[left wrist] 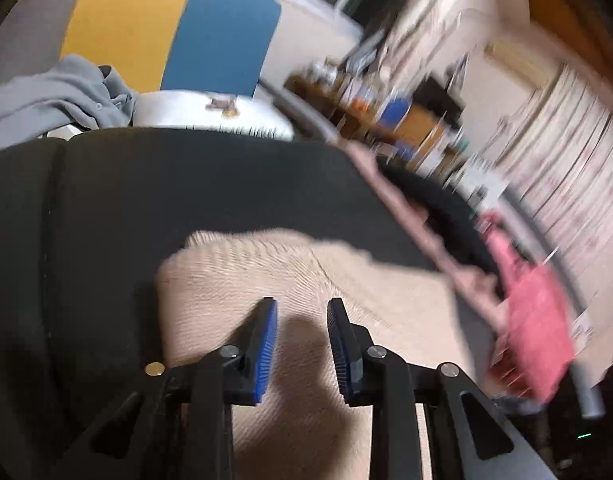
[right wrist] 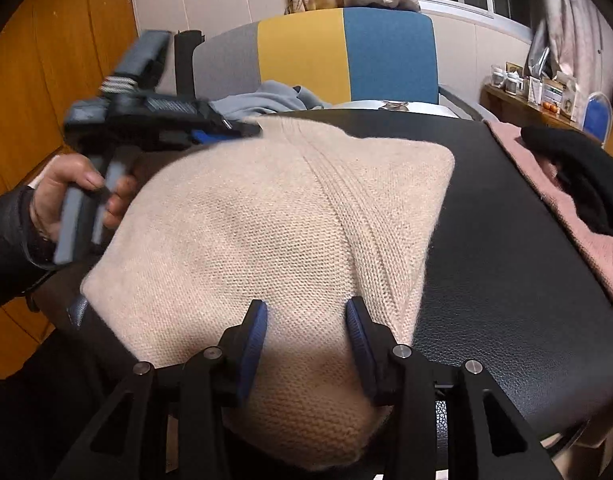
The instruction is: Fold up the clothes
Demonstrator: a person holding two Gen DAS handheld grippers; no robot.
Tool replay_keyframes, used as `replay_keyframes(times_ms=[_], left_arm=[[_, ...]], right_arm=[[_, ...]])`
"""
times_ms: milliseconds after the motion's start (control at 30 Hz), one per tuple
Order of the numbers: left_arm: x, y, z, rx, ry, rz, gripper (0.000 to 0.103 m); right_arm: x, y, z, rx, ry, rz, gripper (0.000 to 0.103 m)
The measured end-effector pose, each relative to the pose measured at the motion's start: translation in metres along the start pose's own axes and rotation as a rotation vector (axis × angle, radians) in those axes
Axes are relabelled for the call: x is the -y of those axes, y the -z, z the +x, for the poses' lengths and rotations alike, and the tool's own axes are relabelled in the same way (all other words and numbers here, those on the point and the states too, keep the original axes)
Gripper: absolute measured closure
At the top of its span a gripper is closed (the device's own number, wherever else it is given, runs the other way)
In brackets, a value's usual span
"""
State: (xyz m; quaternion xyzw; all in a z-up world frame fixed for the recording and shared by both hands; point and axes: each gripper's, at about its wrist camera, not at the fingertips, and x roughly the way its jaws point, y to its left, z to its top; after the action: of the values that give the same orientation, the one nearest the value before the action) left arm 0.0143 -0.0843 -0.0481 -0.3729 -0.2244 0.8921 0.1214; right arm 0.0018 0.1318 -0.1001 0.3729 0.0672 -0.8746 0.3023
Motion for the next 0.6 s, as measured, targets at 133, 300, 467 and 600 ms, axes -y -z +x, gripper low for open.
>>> replay_keyframes(times_ms=[133,300,467,600], left_arm=[[-0.036,0.000,-0.036,0.058,-0.062,-0.042,0.074],[-0.045,-0.011,-0.047,0.056,-0.054,0.039,0.074],[-0.010,-0.032,-0.008,-0.061,0.005,0.253,0.074],[0.011,-0.041,0.041,-0.204,0.004,0.385,0.075]], right_arm=[[-0.002,-0.010,-0.008,-0.036,-0.020,-0.017,0.041],[-0.007,-0.045,-0.026,0.005,-0.042,-0.012,0.039],[-0.021,-0.073,-0.024,0.044,-0.132,0.000,0.031],[-0.053,-0.072,-0.007,0.011,-0.213,-0.061,0.031]])
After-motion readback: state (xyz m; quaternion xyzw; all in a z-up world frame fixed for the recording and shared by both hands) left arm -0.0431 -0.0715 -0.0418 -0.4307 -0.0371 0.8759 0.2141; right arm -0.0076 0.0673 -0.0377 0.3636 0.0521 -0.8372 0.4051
